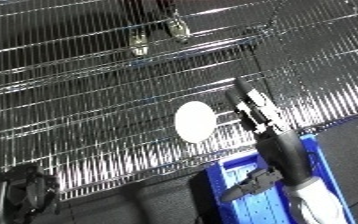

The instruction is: Pick up the object and place it into the box

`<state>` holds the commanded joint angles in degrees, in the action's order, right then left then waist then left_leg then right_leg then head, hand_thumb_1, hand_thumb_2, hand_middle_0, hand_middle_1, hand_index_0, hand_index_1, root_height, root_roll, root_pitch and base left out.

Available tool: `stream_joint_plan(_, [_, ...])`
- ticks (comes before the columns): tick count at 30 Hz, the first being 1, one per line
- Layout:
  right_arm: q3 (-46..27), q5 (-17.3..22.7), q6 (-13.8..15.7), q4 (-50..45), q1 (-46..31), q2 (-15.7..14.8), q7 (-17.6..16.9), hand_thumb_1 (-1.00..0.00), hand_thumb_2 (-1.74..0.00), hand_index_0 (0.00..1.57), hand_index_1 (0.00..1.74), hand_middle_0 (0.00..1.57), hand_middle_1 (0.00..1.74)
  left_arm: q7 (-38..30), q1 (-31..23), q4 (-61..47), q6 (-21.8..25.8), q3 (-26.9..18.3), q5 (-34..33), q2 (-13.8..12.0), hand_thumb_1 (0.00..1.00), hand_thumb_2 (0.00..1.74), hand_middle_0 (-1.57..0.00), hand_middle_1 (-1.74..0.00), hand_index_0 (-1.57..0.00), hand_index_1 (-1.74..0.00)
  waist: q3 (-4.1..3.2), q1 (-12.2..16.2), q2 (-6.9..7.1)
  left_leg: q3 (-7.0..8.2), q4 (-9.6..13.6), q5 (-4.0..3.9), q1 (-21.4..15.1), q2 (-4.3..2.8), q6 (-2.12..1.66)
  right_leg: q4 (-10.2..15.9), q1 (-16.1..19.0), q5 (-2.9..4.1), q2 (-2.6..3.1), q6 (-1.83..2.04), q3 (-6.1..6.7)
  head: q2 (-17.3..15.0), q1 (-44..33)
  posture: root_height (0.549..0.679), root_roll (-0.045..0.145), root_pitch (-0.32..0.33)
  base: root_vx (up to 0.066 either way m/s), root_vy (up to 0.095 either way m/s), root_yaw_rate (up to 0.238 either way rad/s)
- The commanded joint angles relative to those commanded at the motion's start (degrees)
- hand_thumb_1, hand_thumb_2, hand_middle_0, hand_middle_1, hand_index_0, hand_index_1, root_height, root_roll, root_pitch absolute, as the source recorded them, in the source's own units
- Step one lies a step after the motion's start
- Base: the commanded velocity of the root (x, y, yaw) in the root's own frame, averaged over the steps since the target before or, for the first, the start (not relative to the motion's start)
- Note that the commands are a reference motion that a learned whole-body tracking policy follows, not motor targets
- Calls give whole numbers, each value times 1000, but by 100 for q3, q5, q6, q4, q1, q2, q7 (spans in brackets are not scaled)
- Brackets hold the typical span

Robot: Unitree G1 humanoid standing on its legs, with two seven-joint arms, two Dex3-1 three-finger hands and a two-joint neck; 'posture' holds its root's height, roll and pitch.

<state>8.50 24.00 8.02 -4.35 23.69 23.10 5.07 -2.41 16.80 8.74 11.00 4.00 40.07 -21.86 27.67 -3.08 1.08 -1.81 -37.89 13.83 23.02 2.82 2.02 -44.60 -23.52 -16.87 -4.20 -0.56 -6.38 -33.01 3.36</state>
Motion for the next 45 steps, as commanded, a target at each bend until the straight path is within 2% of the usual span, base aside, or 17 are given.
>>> stream_joint_plan(5, [36,-52,40,135,14,-45,-208,0,0,0,0,0,0,90,-19,11,-21,-16,0,-89,1000,1740,-1570,-1740,-1570,-1740,45,-106,21,-55,10,-34,-5,22,9,-31,30,-9,-49,5,-90,-44,-148,640,43,-16,21,-23,149])
stream_joint_plan(15, [-47,-279,288,244,-34,-74,-770,0,0,0,0,0,0,221,-113,-80,-55,-51,-54,-171,1000,1740,-1570,-1740,-1570,-1740,157,-173,7,-81,-144,17,103,58,53,-184,-58,-45,-107,2,-132,-170,-143,636,41,-19,15,-6,60])
stream_joint_plan(21, [-84,-650,374,367,-70,13,-1122,0,0,0,0,0,0,226,-129,-142,-68,-44,-102,-184,1000,1740,-1570,-1740,-1570,-1740,210,-153,-14,-47,-232,49,211,58,70,-266,-181,-48,-118,5,-119,-222,-42,634,40,-12,4,0,-5])
stream_joint_plan(29, [50,-1323,466,849,-95,151,-1758,0,0,0,0,0,0,107,-65,-208,-57,106,-95,-170,1000,1740,-1570,-1740,-1570,-1740,213,-112,-77,-35,-342,69,457,70,78,-355,-451,-30,-107,10,-89,-149,42,631,40,13,-16,5,-2])
stream_joint_plan(36, [222,-1261,524,1328,63,269,-2028,0,0,0,0,0,0,67,88,-222,-63,254,-85,-212,1000,1740,-1570,-1740,-1570,-1740,213,-119,-138,-29,-492,108,773,105,87,-468,-766,-20,-102,16,-87,53,206,627,39,45,-35,-10,23])
stream_joint_plan(45, [355,-838,520,1523,590,342,-1972,0,0,0,0,0,0,-3,462,-185,-103,401,-113,-255,1000,1740,-1570,-1740,-1570,-1740,213,-100,-218,31,-762,190,1302,160,99,-735,-1339,-31,-68,25,-64,406,349,618,35,99,-55,-10,1])
